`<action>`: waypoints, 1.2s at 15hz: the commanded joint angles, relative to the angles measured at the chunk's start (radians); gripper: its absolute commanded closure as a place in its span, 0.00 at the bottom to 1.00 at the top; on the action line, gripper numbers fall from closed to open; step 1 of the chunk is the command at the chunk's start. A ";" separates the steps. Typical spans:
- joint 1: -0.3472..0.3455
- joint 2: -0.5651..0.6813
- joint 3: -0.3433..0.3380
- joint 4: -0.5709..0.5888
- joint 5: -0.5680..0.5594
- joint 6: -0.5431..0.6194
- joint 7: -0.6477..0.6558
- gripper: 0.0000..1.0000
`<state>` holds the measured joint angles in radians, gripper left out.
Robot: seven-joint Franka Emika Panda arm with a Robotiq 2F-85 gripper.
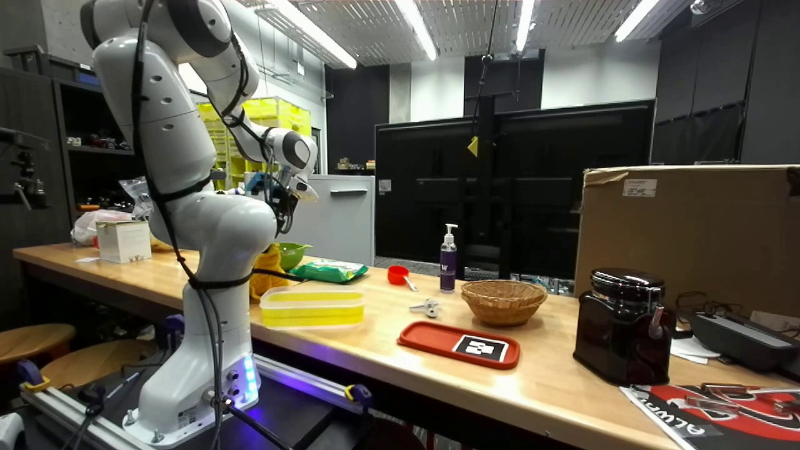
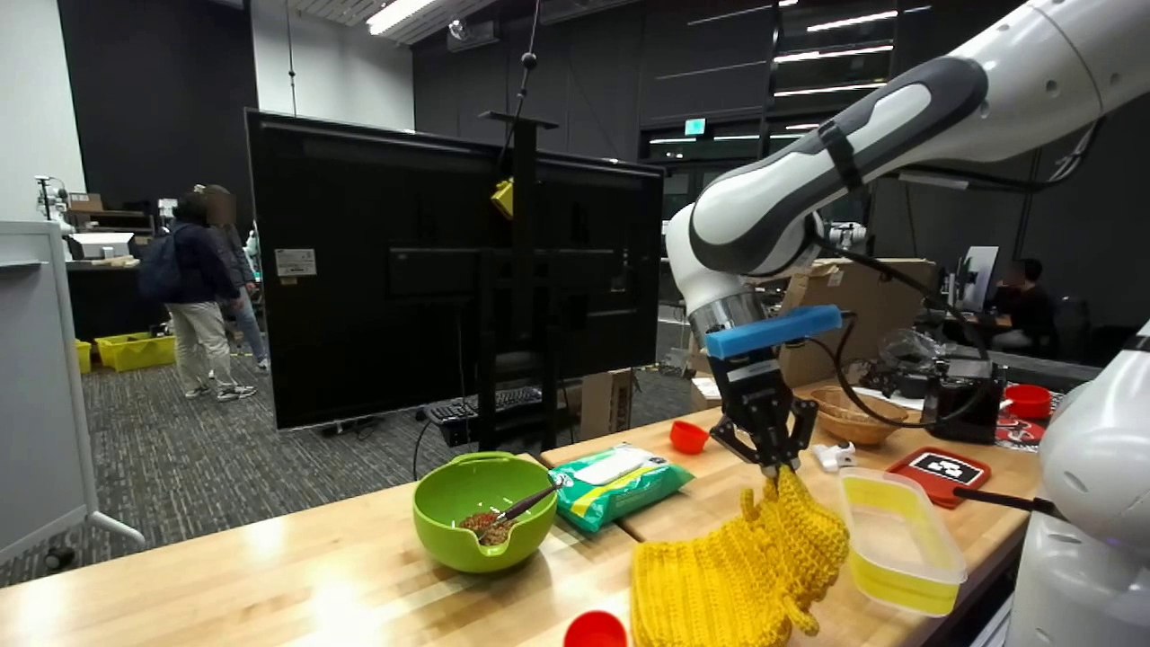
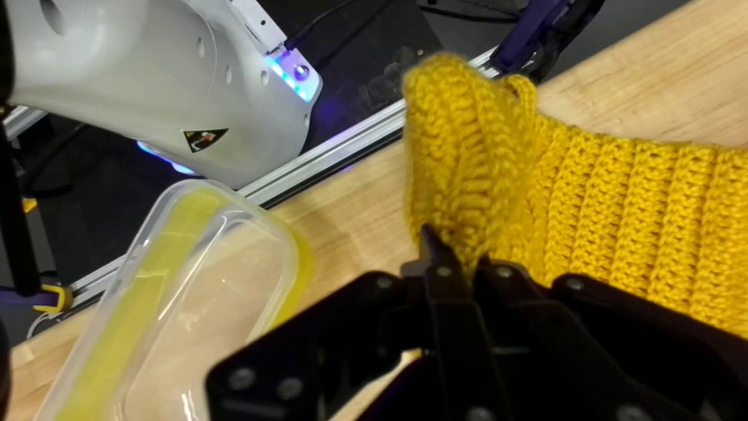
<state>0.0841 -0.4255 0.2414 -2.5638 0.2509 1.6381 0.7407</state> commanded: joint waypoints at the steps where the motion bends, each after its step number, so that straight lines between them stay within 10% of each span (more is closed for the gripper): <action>1: -0.007 0.156 0.000 0.150 -0.028 -0.058 0.006 0.99; 12: 0.040 0.594 -0.060 0.528 -0.053 -0.093 0.003 0.99; 18: 0.106 0.616 -0.056 0.486 0.050 0.045 0.057 0.99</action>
<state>0.1468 0.2086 0.1917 -2.0401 0.2475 1.6192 0.7559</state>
